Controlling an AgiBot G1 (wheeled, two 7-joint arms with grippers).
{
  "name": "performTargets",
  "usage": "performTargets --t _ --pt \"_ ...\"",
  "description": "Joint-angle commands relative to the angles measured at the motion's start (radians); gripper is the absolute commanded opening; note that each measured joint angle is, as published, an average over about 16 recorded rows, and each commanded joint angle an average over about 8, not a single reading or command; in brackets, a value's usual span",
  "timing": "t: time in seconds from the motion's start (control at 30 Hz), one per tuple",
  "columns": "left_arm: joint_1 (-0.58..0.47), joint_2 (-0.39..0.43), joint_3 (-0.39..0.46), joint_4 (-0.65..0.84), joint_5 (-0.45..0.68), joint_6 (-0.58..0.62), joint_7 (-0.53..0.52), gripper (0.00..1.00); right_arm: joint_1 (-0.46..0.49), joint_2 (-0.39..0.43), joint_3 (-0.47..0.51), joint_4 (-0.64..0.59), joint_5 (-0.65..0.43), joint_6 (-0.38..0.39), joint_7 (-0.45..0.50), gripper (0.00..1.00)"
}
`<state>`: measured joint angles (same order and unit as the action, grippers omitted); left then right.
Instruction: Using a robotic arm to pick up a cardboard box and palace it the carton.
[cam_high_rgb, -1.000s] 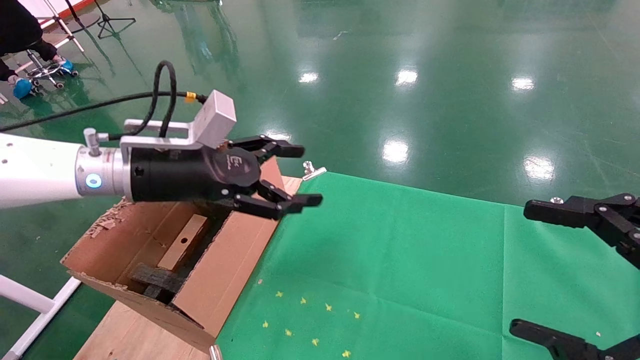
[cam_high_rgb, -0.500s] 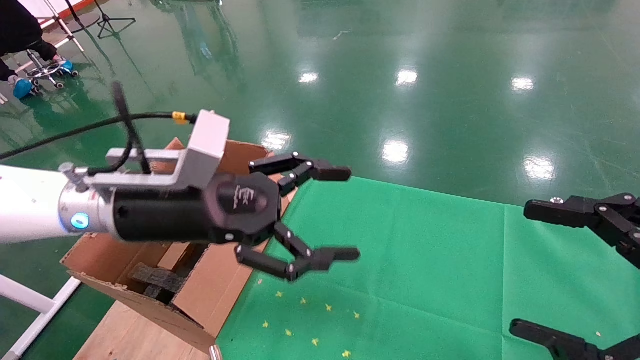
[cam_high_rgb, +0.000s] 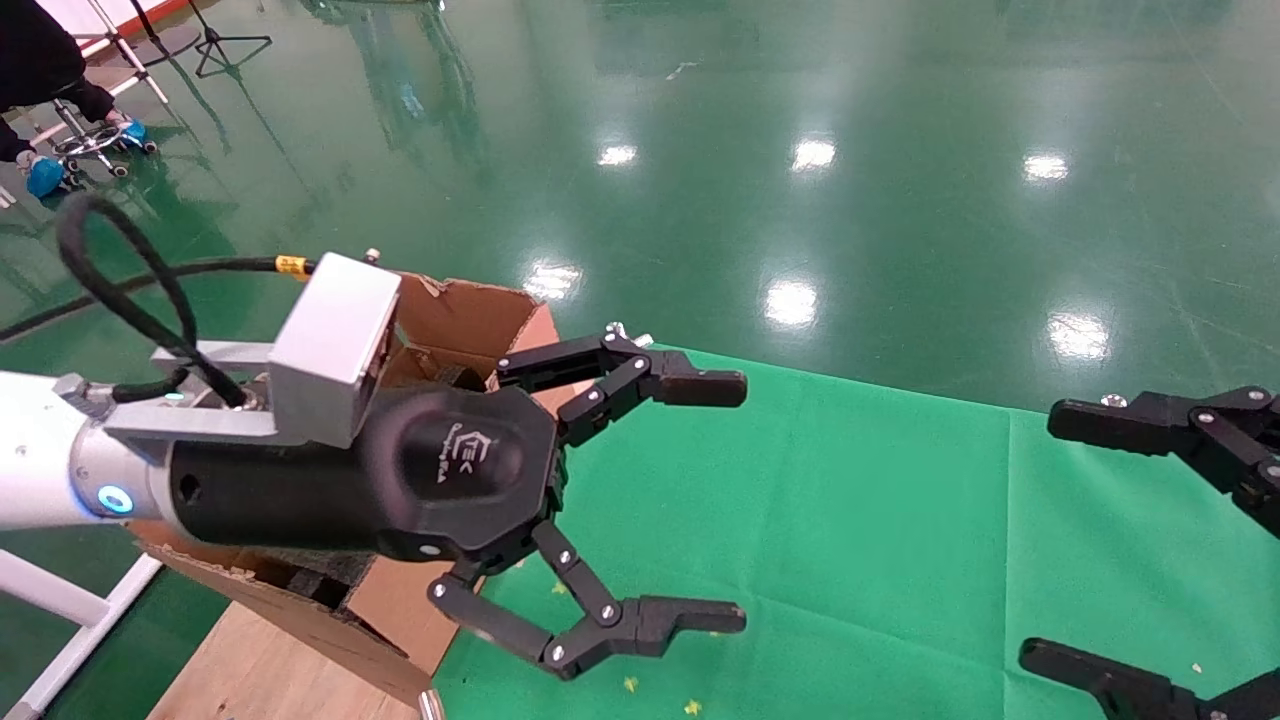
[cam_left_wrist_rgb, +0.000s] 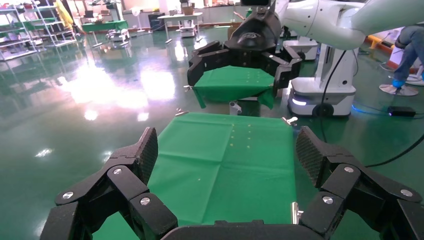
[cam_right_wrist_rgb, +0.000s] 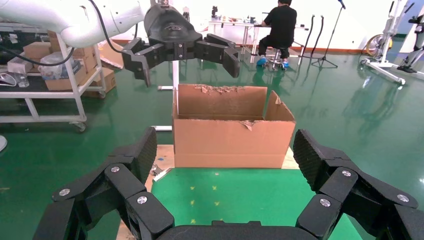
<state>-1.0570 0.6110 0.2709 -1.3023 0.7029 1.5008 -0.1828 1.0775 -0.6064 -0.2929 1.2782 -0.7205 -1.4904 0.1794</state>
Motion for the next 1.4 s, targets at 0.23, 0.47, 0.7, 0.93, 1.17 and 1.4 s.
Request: performTargets --t 0.23,0.47,0.7,0.93,1.17,1.4 --pt "-0.006 0.0 0.003 0.007 0.009 -0.002 -0.002 1.0 0.0 0.0 0.0 0.0 0.0 0.0 0.0 1.0" --pt "-0.012 0.0 0.006 0.013 0.018 -0.004 -0.003 1.0 0.0 0.0 0.0 0.0 0.0 0.0 0.0 1.0" --pt "-0.015 0.0 0.007 0.016 0.023 -0.005 -0.004 1.0 0.0 0.0 0.0 0.0 0.0 0.0 0.0 1.0" --pt "-0.016 0.0 0.008 0.018 0.026 -0.005 -0.005 1.0 0.0 0.0 0.0 0.0 0.0 0.0 0.0 1.0" --pt "-0.017 0.0 0.008 0.018 0.028 -0.006 -0.005 1.0 0.0 0.0 0.0 0.0 0.0 0.0 0.0 1.0" --pt "-0.017 0.0 0.009 0.019 0.028 -0.006 -0.005 1.0 0.0 0.0 0.0 0.0 0.0 0.0 0.0 1.0"
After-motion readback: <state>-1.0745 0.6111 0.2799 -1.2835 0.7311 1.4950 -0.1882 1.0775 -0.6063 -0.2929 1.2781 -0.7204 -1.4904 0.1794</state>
